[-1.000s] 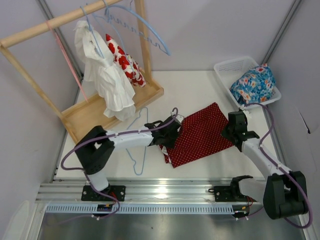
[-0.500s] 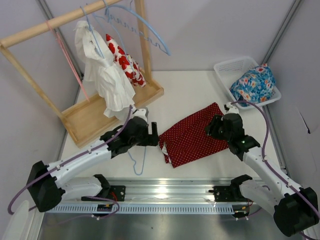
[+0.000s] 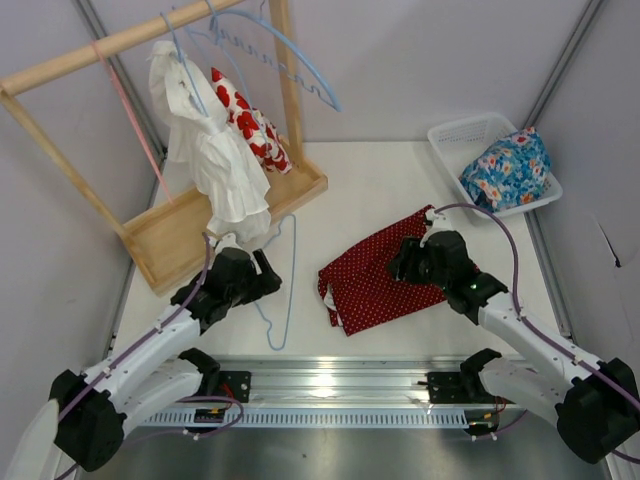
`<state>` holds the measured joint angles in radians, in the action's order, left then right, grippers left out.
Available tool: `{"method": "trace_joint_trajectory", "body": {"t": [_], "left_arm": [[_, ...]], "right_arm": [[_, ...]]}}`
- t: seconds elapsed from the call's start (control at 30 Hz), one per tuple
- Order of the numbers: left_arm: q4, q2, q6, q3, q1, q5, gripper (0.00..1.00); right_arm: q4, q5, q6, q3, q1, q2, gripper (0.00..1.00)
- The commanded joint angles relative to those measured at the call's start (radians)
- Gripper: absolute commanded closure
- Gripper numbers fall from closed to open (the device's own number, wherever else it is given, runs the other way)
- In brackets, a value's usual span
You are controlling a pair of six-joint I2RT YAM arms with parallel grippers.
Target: Place the skirt on the hanger
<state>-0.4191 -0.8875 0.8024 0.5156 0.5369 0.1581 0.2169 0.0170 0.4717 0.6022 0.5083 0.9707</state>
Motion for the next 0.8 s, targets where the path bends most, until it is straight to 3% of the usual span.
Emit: {"method": "trace_joint_trajectory", "body": {"t": [0.0, 0.2, 0.37, 0.47, 0.6, 0.77], "left_arm": [[-0.012, 0.044, 0.050, -0.018, -0.054, 0.047, 0.14], [0.103, 0.039, 0.119, -0.159, -0.118, 0.012, 0.23], [0.137, -0.019, 0.129, -0.164, -0.118, 0.061, 0.30], [0.250, -0.030, 0.127, -0.207, -0.118, 0.034, 0.37], [0.333, -0.067, 0.139, -0.258, -0.118, 0.012, 0.54], [0.376, -0.106, 0.129, -0.284, -0.118, 0.012, 0.55]], "right_arm": [[-0.050, 0.005, -0.005, -0.015, 0.018, -0.012, 0.43], [-0.062, 0.018, -0.002, -0.038, 0.030, -0.027, 0.43], [-0.094, 0.069, -0.044, -0.013, 0.110, -0.026, 0.43], [-0.128, 0.055, -0.050, 0.002, 0.180, 0.006, 0.43], [-0.160, 0.020, -0.033, 0.034, 0.232, 0.086, 0.43], [-0.243, 0.043, -0.015, 0.056, 0.294, 0.173, 0.43]]}}
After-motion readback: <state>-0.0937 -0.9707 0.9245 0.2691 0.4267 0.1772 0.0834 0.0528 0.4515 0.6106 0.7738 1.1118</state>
